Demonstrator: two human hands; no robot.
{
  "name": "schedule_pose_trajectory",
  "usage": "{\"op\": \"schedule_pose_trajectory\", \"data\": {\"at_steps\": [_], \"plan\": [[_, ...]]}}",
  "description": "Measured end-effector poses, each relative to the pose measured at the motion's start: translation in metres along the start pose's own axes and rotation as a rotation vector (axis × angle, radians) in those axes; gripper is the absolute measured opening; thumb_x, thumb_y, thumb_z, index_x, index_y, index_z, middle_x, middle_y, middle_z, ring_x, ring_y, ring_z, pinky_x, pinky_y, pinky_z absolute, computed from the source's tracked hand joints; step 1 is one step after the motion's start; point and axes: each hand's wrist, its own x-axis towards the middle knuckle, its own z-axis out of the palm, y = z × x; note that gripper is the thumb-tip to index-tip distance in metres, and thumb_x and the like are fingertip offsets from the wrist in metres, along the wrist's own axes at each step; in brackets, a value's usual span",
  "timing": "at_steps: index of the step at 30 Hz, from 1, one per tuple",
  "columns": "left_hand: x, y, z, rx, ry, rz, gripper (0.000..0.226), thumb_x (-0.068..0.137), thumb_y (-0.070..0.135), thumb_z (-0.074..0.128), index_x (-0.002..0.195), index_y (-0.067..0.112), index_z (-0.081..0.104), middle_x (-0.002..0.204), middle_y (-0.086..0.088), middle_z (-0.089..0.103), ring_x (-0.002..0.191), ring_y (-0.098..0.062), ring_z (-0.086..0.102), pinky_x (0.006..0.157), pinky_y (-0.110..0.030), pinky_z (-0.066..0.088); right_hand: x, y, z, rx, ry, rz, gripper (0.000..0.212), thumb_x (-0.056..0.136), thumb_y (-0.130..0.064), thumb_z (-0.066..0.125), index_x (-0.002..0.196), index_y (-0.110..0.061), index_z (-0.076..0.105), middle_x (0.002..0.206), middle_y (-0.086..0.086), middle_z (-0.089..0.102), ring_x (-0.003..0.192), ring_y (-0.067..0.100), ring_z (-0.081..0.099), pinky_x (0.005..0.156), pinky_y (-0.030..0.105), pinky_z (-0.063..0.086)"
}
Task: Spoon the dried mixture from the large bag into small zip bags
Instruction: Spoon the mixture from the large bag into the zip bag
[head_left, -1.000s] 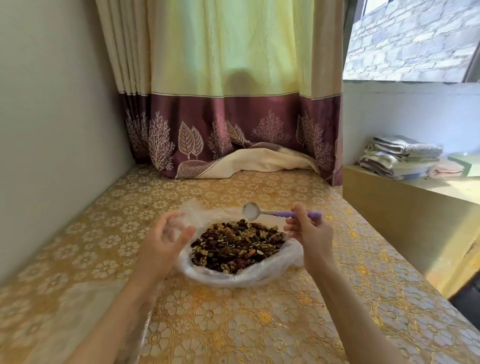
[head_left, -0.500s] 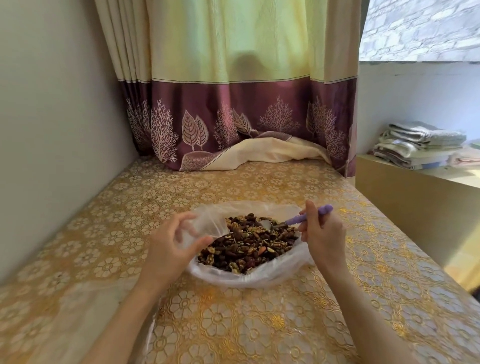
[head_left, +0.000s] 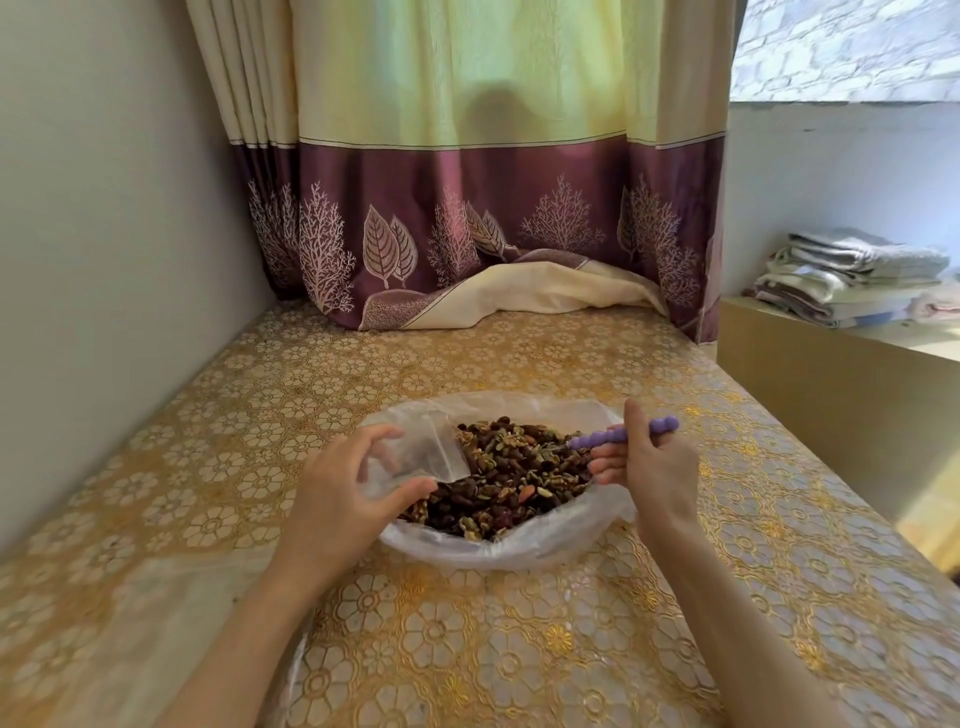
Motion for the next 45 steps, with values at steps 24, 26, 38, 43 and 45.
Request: {"op": "schedule_pose_trajectory", "data": {"at_steps": [24, 26, 38, 43, 45], "plan": [[-0.003, 0.008, -0.004, -0.110, 0.020, -0.141, 0.056, 0.064, 0.058, 0.061, 0.113, 0.035, 0.045, 0.088, 0.010, 0.057, 0.073, -0.009, 0.051, 0.061, -0.018, 0.038, -0.027, -0.050, 0.041, 0.155, -0.162, -0.141, 0.054, 0.099, -0.035, 0.044, 0.055, -0.012, 0.067, 0.066, 0.012, 0.072, 0.039, 0.014, 0.054, 0.034, 0.020, 0.043], [-0.003, 0.009, -0.004, -0.151, 0.027, -0.159, 0.055, 0.065, 0.055, 0.063, 0.113, 0.034, 0.046, 0.088, 0.012, 0.058, 0.072, -0.005, 0.053, 0.061, -0.014, 0.038, -0.032, -0.051, 0.049, 0.153, -0.226, -0.144, 0.052, 0.099, -0.034, 0.044, 0.061, -0.005, 0.065, 0.068, 0.012, 0.073, 0.039, 0.014, 0.054, 0.034, 0.020, 0.042], [-0.001, 0.002, -0.009, -0.382, 0.141, -0.229, 0.066, 0.062, 0.062, 0.068, 0.116, 0.030, 0.047, 0.105, 0.015, 0.061, 0.091, -0.002, 0.061, 0.078, -0.019, 0.050, -0.046, -0.063, 0.073, 0.173, -0.581, -0.295, 0.034, 0.091, -0.034, 0.049, 0.083, -0.006, 0.066, 0.078, 0.010, 0.074, 0.052, 0.020, 0.063, 0.045, 0.023, 0.051], [-0.001, 0.004, -0.009, -0.374, 0.168, -0.219, 0.079, 0.058, 0.071, 0.060, 0.121, 0.025, 0.046, 0.098, 0.010, 0.061, 0.085, -0.010, 0.062, 0.071, -0.021, 0.052, -0.043, -0.065, 0.064, 0.198, -0.576, -0.274, 0.032, 0.091, -0.029, 0.047, 0.092, -0.001, 0.063, 0.084, 0.012, 0.075, 0.056, 0.021, 0.064, 0.048, 0.024, 0.052], [-0.001, 0.007, -0.011, -0.395, 0.183, -0.216, 0.083, 0.057, 0.075, 0.056, 0.121, 0.024, 0.045, 0.096, 0.012, 0.060, 0.086, -0.005, 0.060, 0.065, -0.013, 0.049, -0.040, -0.066, 0.060, 0.226, -0.543, -0.264, 0.033, 0.092, -0.029, 0.046, 0.092, -0.001, 0.063, 0.087, 0.015, 0.074, 0.057, 0.022, 0.065, 0.049, 0.024, 0.052]]}}
